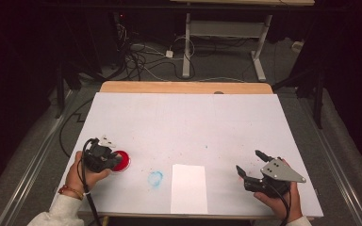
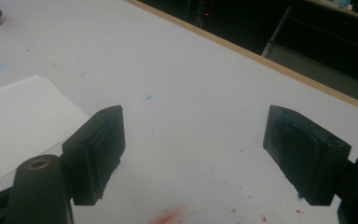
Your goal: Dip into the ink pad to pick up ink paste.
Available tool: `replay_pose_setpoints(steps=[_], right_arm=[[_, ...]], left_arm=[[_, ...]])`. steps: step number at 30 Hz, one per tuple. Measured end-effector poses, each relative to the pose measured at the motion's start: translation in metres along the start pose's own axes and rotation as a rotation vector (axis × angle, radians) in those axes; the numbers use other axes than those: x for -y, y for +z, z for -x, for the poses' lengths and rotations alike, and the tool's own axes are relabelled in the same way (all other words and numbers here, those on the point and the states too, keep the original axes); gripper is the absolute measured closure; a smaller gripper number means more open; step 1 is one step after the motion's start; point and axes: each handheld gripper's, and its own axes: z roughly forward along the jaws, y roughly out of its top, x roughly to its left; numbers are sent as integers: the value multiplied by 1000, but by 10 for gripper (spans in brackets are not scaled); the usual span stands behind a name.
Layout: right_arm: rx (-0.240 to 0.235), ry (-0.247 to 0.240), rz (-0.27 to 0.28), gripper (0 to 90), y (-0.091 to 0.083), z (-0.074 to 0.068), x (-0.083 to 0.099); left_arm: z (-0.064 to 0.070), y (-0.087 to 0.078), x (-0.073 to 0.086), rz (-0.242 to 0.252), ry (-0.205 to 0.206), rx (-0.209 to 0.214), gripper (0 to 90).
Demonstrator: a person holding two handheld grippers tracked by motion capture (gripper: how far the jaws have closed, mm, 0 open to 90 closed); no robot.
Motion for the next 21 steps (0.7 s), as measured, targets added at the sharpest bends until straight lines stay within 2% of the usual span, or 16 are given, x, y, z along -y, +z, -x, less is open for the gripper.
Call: replay_pose_setpoints(steps=[8,13,21], right_arm=[[-6,-2,6,208,-1,0,0],[-9,-5,7,206,-1,0,-1],[-8,-7,11,207,-1,0,-2]], left_arm=[[-3,2,4,24,-6,19,737],[0,3,4,17,0,-1,738],[0,4,4,21,-9,-1,739]])
